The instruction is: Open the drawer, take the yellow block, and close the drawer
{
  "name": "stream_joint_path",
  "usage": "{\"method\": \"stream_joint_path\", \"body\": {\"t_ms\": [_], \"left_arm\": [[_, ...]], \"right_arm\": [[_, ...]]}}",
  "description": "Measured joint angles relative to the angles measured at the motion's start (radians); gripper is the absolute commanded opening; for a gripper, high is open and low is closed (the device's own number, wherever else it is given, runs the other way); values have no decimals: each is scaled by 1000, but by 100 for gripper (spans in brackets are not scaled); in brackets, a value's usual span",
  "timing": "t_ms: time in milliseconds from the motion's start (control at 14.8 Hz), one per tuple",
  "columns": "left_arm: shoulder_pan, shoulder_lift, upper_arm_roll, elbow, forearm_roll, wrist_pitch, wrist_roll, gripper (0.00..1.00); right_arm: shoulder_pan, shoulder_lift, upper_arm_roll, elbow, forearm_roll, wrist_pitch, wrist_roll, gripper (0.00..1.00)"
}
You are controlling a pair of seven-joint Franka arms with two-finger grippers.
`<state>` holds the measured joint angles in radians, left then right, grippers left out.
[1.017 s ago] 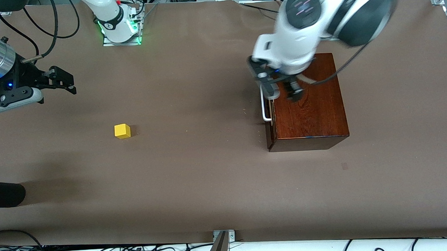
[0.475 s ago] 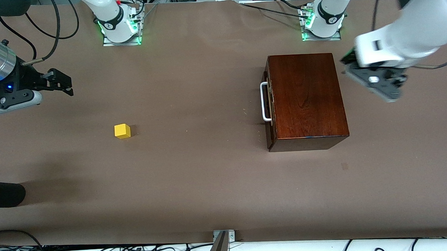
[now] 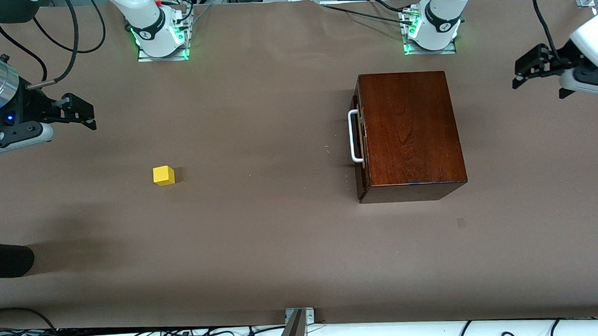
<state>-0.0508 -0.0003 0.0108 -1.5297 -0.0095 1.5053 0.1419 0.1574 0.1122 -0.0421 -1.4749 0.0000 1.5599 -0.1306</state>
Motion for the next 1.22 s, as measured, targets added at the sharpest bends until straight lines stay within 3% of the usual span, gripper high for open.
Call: {"method": "stream_joint_path", "body": {"t_ms": [203,407,1220], "left_arm": [[-7,-11,13,-74,-1,142,-122,100],[-15,-27,14,-115,-1,156,-251,100],[0,-32,19,-142,-1,155,-180,100]], "right_arm": [[0,0,0,0,-1,-2,0,100],[0,0,-1,0,-1,-2,0,100],[0,0,-1,0,-2,-4,0,100]]}}
